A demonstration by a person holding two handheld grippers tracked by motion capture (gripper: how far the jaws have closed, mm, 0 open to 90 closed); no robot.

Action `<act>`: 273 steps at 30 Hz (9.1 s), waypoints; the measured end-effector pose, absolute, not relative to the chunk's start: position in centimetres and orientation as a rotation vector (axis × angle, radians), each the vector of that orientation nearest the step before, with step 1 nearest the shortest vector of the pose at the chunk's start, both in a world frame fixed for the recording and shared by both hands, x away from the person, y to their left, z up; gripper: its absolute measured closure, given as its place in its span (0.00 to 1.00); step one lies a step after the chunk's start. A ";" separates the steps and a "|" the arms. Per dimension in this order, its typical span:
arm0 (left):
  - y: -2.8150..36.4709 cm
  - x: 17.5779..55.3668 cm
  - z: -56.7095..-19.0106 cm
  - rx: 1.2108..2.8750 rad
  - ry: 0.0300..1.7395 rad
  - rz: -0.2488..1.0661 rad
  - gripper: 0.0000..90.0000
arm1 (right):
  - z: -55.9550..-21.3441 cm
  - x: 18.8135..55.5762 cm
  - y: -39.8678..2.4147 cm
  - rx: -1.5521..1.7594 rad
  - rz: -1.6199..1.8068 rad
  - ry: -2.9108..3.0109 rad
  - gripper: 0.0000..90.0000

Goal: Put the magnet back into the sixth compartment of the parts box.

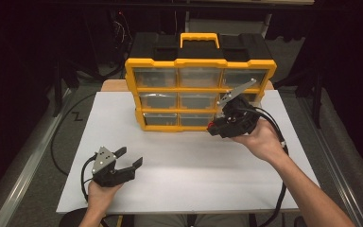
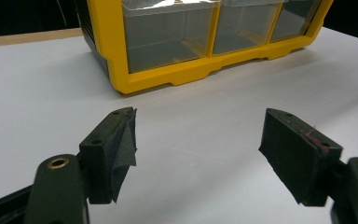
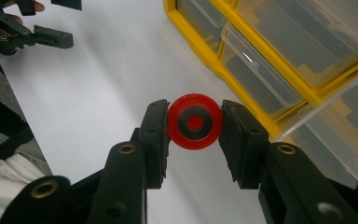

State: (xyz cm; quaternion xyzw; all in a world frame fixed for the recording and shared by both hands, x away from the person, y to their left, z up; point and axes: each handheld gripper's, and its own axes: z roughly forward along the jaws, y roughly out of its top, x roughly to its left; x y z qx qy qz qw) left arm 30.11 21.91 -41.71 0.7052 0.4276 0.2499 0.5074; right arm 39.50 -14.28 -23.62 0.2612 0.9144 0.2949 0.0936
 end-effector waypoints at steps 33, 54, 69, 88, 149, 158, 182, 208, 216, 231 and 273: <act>21.8 30.0 -41.7 1.701 1.013 0.602 0.30 | -21.7 40.7 -16.7 0.870 0.898 2.621 0.73; 21.8 30.0 -41.7 1.700 1.012 0.600 0.30 | -21.8 41.7 -17.7 0.927 0.849 2.562 0.72; 21.8 30.0 -41.7 1.699 1.016 0.599 0.30 | -22.3 42.8 -18.2 0.988 0.798 2.547 0.72; 21.8 30.1 -41.7 1.700 1.023 0.600 0.30 | -23.6 44.4 -18.9 1.093 0.733 2.551 0.71; 21.8 30.0 -41.7 1.693 1.024 0.601 0.30 | -21.4 40.5 -15.8 0.881 0.965 2.547 0.68; 21.9 30.0 -41.6 1.694 1.023 0.603 0.30 | -21.8 40.2 -15.2 0.861 0.979 2.558 0.68; 21.8 30.0 -41.7 1.694 1.026 0.604 0.30 | -23.5 38.5 -15.9 0.804 1.059 2.570 0.66; 21.8 30.0 -41.6 1.689 1.024 0.610 0.29 | -25.1 37.3 -17.7 0.796 1.078 2.543 0.64; 21.9 30.0 -41.6 1.689 1.025 0.609 0.29 | -25.4 37.2 -18.1 0.801 1.081 2.537 0.63; 21.9 30.0 -41.6 1.687 1.027 0.610 0.29 | -26.4 37.0 -19.1 0.819 1.102 2.523 0.62; 21.9 30.0 -41.6 1.689 1.032 0.610 0.29 | -29.2 36.2 -22.9 0.908 1.156 2.463 0.60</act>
